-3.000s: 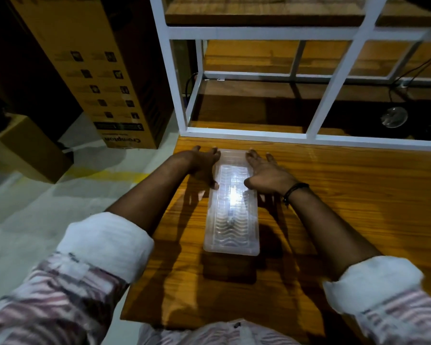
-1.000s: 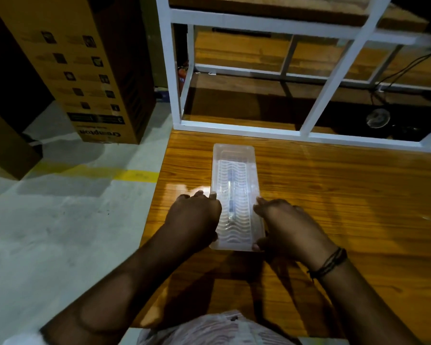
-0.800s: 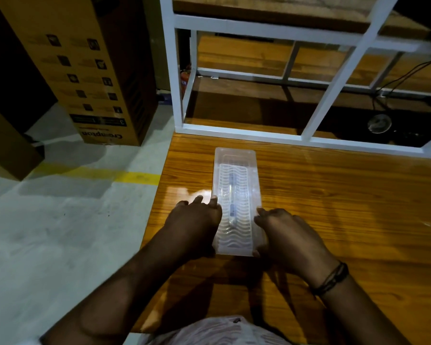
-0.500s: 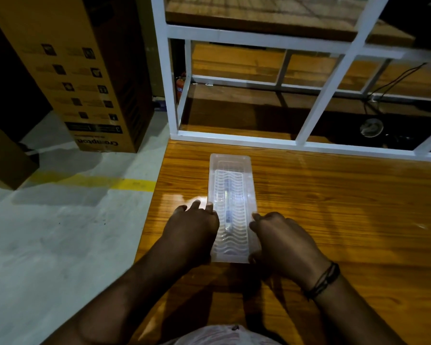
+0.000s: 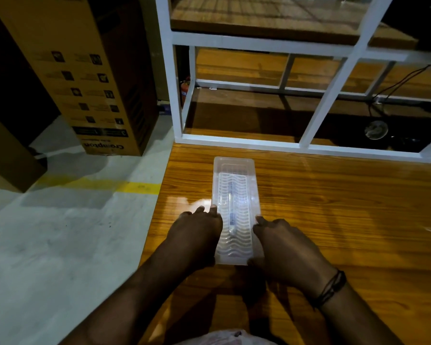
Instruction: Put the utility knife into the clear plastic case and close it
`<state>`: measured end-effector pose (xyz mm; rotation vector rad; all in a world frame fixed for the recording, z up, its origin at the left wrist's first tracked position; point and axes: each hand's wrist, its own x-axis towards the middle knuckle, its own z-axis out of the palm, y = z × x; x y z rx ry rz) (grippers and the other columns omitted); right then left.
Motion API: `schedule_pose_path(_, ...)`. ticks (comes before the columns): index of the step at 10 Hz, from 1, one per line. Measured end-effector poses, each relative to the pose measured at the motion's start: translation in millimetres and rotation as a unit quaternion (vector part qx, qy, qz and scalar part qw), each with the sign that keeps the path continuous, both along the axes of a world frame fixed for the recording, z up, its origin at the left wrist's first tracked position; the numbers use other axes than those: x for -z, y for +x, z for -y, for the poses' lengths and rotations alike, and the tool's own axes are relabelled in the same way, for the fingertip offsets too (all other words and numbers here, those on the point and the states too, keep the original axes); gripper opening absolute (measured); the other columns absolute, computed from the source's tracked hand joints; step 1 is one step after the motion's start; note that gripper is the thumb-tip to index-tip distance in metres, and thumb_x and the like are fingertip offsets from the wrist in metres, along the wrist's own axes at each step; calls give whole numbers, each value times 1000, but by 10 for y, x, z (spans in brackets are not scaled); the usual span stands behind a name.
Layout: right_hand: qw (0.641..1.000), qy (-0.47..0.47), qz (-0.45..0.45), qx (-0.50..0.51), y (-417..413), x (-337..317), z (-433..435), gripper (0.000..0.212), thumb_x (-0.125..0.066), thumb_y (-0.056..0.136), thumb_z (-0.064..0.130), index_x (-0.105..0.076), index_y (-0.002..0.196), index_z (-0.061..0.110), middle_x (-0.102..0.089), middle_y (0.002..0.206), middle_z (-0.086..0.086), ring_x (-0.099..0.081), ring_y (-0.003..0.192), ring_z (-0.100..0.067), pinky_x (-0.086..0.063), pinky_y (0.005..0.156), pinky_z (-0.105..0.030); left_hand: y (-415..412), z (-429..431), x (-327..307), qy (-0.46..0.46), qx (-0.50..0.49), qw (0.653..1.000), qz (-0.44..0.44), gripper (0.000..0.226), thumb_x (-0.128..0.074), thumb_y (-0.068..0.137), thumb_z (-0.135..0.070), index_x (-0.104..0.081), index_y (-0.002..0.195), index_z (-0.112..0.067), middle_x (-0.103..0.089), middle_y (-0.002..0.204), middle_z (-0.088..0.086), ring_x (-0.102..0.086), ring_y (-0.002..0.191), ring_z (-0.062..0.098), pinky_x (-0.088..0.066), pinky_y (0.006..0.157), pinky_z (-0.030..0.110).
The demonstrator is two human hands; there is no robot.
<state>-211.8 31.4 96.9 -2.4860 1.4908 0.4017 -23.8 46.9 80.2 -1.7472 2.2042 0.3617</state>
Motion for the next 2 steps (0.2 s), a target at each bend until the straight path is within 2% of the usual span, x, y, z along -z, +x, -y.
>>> schedule_pose_path(1, 999, -40, 3, 19, 55, -53, 93, 49, -66, 84, 58, -64, 113, 18, -61, 135, -5, -55, 122, -33, -50, 90, -43, 91, 81, -68, -10, -37, 997, -73, 83, -76, 84, -48, -39, 153, -18, -28, 168, 6, -23, 156, 31, -36, 117, 50)
schedule_pose_path(2, 996, -73, 24, 39, 115, -139, 217, 51, -64, 85, 59, -65, 116, 19, -68, 120, -5, -58, 115, -31, -52, 88, -42, 136, 194, -180, -29, -71, 993, -94, 79, -69, 87, -56, -39, 153, -23, -32, 167, 1, -19, 157, 31, -34, 117, 50)
